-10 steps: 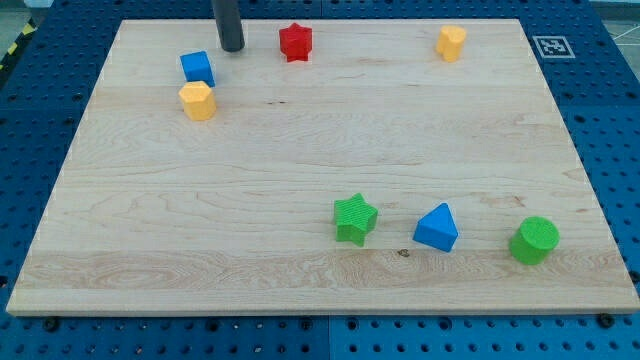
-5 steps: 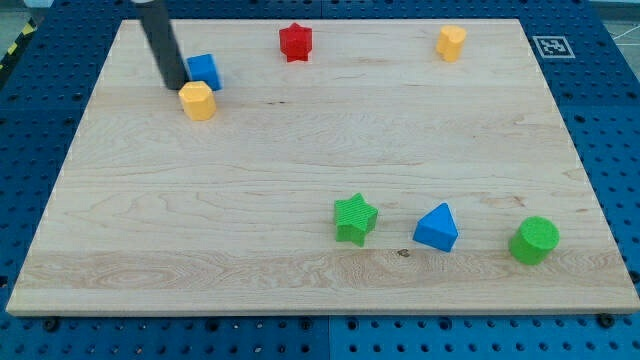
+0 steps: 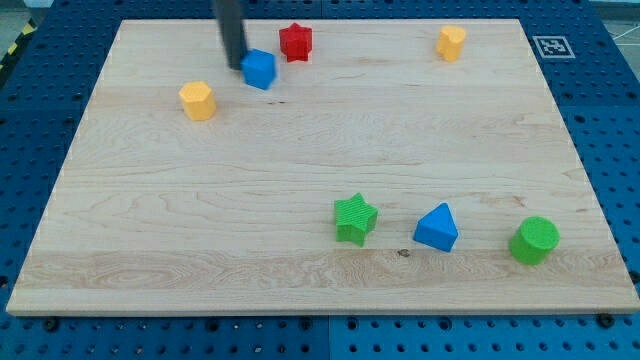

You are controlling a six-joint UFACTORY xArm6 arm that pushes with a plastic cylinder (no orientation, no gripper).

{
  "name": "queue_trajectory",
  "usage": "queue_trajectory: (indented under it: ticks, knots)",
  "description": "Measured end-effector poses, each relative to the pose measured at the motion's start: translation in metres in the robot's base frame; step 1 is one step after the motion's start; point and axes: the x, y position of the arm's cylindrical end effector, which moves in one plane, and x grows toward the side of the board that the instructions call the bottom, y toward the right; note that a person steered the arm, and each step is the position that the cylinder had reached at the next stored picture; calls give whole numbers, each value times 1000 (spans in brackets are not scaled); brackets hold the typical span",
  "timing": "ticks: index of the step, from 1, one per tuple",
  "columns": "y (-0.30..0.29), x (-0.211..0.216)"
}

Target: Slide blue cube to the center

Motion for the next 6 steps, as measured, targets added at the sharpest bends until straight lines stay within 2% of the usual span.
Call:
queue_trajectory:
  ticks: [1,2,3,4,5,6]
  knots:
    - [78,28]
    - [86,98]
    - [86,143]
    - [93,142]
    - [127,116]
    - [197,128]
